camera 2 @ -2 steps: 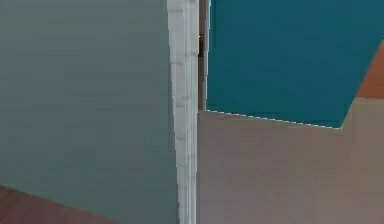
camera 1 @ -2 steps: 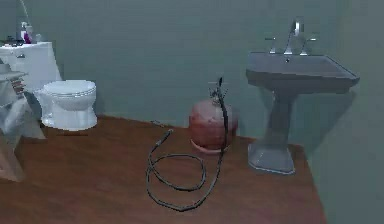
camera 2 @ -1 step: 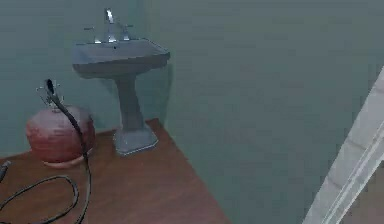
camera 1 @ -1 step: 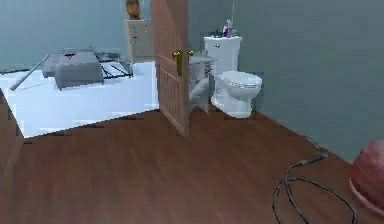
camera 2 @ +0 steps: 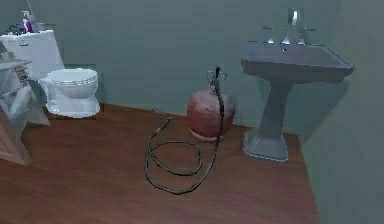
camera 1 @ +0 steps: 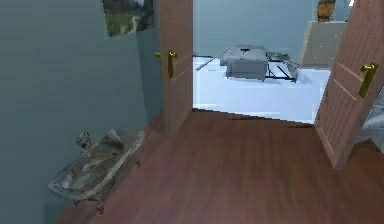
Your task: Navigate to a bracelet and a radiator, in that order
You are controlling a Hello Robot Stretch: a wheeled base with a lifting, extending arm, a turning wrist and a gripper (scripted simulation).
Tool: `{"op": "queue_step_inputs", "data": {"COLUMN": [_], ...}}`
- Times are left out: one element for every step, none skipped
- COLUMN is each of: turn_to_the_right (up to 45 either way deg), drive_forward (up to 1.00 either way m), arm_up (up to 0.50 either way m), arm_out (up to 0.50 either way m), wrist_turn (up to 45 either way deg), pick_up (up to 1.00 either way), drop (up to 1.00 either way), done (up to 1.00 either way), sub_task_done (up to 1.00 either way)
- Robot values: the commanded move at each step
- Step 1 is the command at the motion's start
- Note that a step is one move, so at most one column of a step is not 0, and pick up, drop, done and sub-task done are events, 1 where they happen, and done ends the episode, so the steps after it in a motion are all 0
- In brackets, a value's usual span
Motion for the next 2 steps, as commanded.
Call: {"op": "queue_step_inputs", "data": {"turn_to_the_right": [0.0,12.0], "drive_forward": [0.45,0.0], "arm_up": [0.0,0.0], "arm_out": [0.0,0.0], "wrist_turn": [0.0,0.0], "pick_up": [0.0,0.0], "drop": [0.0,0.0], "done": [0.0,0.0], "sub_task_done": [0.0,0.0]}}
